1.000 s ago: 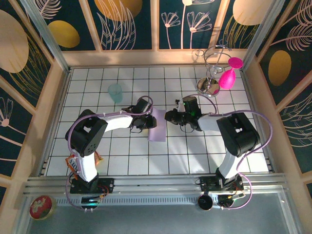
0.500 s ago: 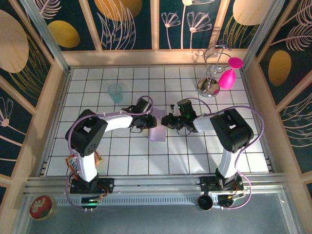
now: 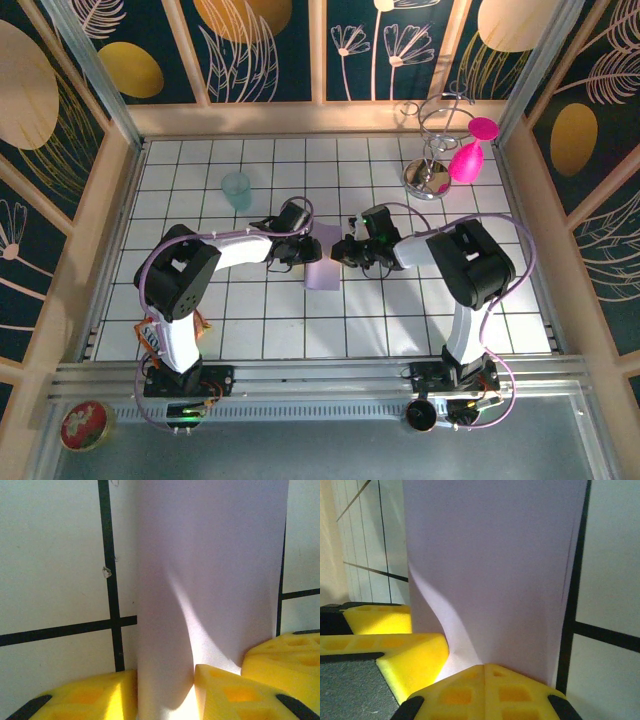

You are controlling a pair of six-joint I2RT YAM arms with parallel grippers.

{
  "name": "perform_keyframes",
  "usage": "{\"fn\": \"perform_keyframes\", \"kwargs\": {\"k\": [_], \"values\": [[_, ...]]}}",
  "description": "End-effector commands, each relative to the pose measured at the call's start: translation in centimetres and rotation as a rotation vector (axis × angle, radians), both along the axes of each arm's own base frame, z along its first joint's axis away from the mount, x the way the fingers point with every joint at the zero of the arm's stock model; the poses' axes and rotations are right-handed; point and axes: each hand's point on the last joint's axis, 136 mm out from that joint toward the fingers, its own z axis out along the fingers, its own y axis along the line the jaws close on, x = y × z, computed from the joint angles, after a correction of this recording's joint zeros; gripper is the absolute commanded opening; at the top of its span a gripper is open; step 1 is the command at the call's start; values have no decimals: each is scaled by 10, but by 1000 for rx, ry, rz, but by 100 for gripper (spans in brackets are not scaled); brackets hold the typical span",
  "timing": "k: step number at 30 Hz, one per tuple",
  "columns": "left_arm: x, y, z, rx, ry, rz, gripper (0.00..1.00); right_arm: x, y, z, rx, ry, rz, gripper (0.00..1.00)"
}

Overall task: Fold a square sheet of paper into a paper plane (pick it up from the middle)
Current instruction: Hold the paper at the center of the table.

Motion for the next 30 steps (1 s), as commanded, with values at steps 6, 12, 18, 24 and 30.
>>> {"fn": "perform_keyframes", "kwargs": {"k": [6,12,18,24,30], "values": [[-28,14,-67,75,83,-11,38,-29,-34,-57,-196,149,-24,3],[16,9,24,48,-139,62,39,-41,-48,-82,-261,199,-29,2],[31,9,109,-59,-292,102,44,-48,-51,-95,-276,221,-16,2],[11,-31,127,-307,-235,-20,33,-56,-54,-107,-295,243,-9,2],[6,-49,90,-329,-110,-67,11,-59,-58,-115,-318,260,0,1]]}}
